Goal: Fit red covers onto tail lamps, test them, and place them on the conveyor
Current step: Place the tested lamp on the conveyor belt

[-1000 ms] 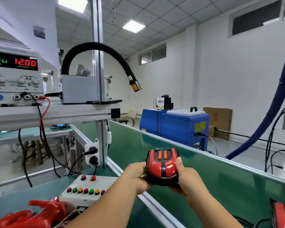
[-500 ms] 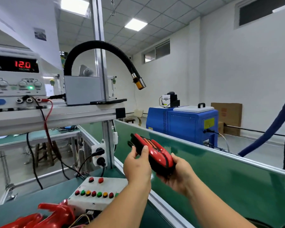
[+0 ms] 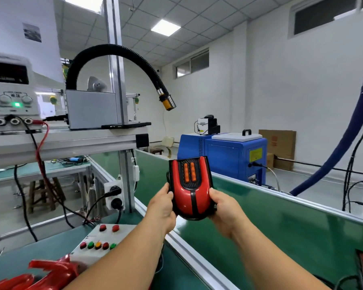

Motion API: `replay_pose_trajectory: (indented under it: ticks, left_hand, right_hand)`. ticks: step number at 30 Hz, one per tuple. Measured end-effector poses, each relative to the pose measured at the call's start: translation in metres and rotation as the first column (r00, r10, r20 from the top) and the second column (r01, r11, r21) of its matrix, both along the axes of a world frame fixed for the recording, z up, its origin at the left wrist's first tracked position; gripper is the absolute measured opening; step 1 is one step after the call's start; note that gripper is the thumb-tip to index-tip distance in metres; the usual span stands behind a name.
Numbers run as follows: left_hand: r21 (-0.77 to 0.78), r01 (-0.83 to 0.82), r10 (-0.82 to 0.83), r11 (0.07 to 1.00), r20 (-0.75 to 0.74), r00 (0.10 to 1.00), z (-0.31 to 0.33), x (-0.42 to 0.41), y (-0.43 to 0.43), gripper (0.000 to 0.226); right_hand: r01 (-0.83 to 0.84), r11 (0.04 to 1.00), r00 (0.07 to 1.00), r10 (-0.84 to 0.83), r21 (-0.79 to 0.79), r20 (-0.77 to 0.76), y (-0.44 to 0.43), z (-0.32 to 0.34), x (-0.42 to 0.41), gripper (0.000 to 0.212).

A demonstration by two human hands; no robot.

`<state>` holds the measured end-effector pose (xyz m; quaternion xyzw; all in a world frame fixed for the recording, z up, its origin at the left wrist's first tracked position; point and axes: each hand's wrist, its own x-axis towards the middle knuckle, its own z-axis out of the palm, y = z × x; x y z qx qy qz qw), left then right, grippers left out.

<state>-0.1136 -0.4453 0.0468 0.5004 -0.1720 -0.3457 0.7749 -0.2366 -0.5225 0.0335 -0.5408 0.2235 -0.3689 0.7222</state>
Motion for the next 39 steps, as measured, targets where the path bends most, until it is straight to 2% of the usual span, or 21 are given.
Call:
replay_pose_trajectory:
  ticks: [3,6,12,15,18,23,30,35,39]
  left_hand:
    - [-0.016,-0.006,0.006,1.000,-0.027,1.000,0.002,0.005,-0.004,0.048]
    - [-0.005,-0.038,0.038,0.999,-0.068,0.997,0.011,0.014,-0.008,0.044]
    - [0.043,-0.028,0.032,0.999,-0.105,0.994,0.027,0.018,0.004,0.015]
    - [0.070,-0.009,0.014,0.998,-0.078,0.997,0.025,0.009,0.008,0.012]
    - [0.099,0.039,-0.036,0.994,-0.031,0.999,0.023,-0.013,0.008,0.014]
    - [0.122,0.221,-0.218,0.968,-0.039,0.975,0.025,-0.074,0.009,0.016]
    - [0.147,0.405,-0.404,0.903,-0.037,0.914,0.028,-0.175,0.018,0.021]
    - [0.149,0.494,-0.492,0.857,-0.052,0.869,0.019,-0.245,0.021,0.012]
    - [0.140,0.592,-0.588,0.794,-0.071,0.806,0.012,-0.299,0.019,0.015]
  right_hand:
    - [0.000,1.000,1.000,0.000,-0.007,-0.011,-0.001,0.005,0.002,0.034]
    - [0.041,0.999,0.995,-0.041,-0.005,-0.091,0.003,0.019,0.011,0.036]
    - [0.200,0.979,0.946,-0.186,0.028,-0.266,0.008,0.035,0.020,0.053]
    - [0.272,0.962,0.906,-0.254,0.008,-0.340,0.017,0.033,0.008,0.059]
    - [0.340,0.940,0.884,-0.323,-0.009,-0.338,0.030,0.031,-0.018,0.059]
    - [0.458,0.889,0.849,-0.438,-0.002,-0.296,0.047,0.029,-0.088,0.049]
    - [0.575,0.818,0.788,-0.559,-0.019,-0.258,0.079,0.021,-0.201,0.042]
    - [0.628,0.777,0.766,-0.611,0.031,-0.202,0.101,0.012,-0.276,0.040]
    - [0.699,0.714,0.692,-0.689,-0.038,-0.215,0.110,0.008,-0.334,0.041]
